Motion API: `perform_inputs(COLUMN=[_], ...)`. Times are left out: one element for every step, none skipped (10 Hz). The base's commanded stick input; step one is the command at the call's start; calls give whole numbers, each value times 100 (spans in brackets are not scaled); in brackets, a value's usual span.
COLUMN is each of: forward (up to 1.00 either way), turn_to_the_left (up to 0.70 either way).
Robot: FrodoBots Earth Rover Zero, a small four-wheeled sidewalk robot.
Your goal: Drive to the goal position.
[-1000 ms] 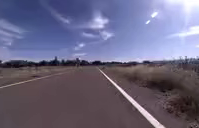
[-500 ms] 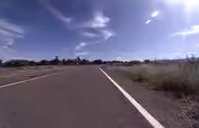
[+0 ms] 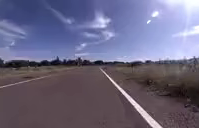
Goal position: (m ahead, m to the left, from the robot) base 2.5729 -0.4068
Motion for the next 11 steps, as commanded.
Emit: perform_inputs(forward=[99,99,99,99,99,99,100,100,100,100,100], turn_to_the_left=[0,0,0,0,0,0,0,0,0,0,0])
